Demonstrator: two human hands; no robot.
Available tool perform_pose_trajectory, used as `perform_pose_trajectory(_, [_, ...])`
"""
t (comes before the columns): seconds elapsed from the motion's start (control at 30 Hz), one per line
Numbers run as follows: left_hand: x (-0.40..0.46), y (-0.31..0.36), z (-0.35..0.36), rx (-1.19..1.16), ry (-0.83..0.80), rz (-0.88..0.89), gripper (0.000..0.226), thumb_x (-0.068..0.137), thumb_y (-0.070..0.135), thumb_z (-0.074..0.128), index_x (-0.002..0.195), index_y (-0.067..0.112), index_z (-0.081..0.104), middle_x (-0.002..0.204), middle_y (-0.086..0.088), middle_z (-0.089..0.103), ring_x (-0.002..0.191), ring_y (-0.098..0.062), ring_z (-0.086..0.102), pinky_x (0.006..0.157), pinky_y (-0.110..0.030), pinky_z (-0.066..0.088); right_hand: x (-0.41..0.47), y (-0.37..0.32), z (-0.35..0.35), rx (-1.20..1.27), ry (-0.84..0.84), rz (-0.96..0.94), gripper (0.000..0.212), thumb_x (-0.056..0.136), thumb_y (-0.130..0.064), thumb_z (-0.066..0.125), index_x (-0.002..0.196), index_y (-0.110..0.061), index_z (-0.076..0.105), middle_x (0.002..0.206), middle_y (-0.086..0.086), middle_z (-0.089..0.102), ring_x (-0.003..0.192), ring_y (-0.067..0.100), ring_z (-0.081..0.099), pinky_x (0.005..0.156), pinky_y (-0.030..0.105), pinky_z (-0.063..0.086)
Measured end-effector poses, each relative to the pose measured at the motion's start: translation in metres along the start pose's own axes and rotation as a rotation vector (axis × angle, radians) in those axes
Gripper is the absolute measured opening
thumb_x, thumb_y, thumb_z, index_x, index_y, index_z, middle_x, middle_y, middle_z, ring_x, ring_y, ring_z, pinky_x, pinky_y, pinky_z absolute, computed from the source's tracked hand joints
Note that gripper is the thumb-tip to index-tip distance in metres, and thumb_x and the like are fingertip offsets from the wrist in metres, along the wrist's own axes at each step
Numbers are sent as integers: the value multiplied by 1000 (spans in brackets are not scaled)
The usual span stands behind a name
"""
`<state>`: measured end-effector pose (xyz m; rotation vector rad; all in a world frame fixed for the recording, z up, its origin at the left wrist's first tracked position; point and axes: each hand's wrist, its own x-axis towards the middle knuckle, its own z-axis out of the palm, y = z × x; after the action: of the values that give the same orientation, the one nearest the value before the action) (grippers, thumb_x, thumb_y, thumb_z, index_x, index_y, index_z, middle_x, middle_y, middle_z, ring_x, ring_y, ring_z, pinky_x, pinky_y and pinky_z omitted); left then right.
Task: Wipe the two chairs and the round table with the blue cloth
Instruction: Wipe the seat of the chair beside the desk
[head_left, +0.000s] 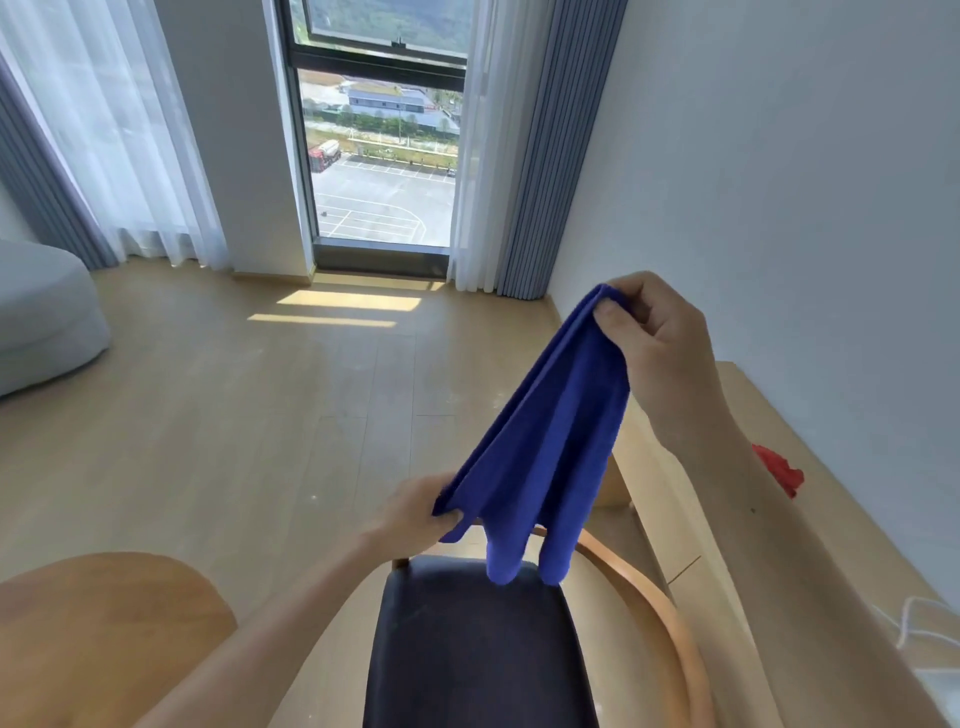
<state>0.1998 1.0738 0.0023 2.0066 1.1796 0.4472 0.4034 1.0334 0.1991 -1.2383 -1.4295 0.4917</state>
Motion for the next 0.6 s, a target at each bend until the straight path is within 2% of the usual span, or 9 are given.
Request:
perform_pose_trajectory(0.07, [2,-9,-6,10,82,-13,22,88,6,60,91,27,53,76,18,56,65,-1,53,56,-8,40,2,3,-16,-11,69,-7,21,96,-9,51,84,-23,59,74,-10,60,69,3,54,64,15,44])
perform_pose_trajectory(0.13, [1,-16,-25,-39,162,-7,24,89,6,62,88,29,54,77,17,60,69,-1,57,58,-7,42,2,11,-34,-60,140,2,17,96,-8,51,86,-19,60,74,-8,59,67,1,53,64,14,44])
perform_pose_trajectory(0.23, [-4,-22,-67,-186,258,10,24,90,2,62,86,25,64,76,9,67,71,-6,59,65,-15,44,-5,31,-63,-212,200,45,15,95,-7,53,93,-19,62,80,-10,64,70,-3,57,66,11,46])
perform_pose_trajectory(0.27, [-6,-23,-79,-254,269,12,22,90,0,61,88,22,66,76,6,69,72,-7,60,67,-20,46,-9,39,-70,-260,196,65,18,95,-7,53,96,-22,63,84,-10,66,74,-3,59,68,12,48])
perform_pose_trajectory(0.33, [-9,-20,-100,-292,265,17,23,91,-1,59,92,20,69,80,4,71,74,-5,62,67,-21,49,-16,55,-80,-348,165,112,21,94,-6,53,99,-23,65,89,-7,69,84,6,63,76,23,52])
perform_pose_trajectory(0.43, [-10,-13,-122,-228,187,38,28,91,-3,58,93,22,71,81,6,72,75,-4,63,67,-18,49,-28,78,-86,-426,139,198,20,93,-4,54,95,-21,65,88,-2,70,85,18,65,81,36,53])
perform_pose_trajectory(0.5, [-10,-9,-132,-166,149,41,27,91,-1,60,90,23,71,82,6,72,75,-3,63,68,-18,49,-35,89,-89,-442,132,240,21,93,-4,54,92,-22,64,86,-4,70,82,17,66,78,35,53])
perform_pose_trajectory(0.6, [-11,-8,-140,-2,165,33,24,89,6,65,81,29,68,75,13,68,67,1,60,65,-16,43,-42,101,-92,-525,107,242,21,92,-7,57,87,-27,63,87,-6,64,76,6,58,65,25,47])
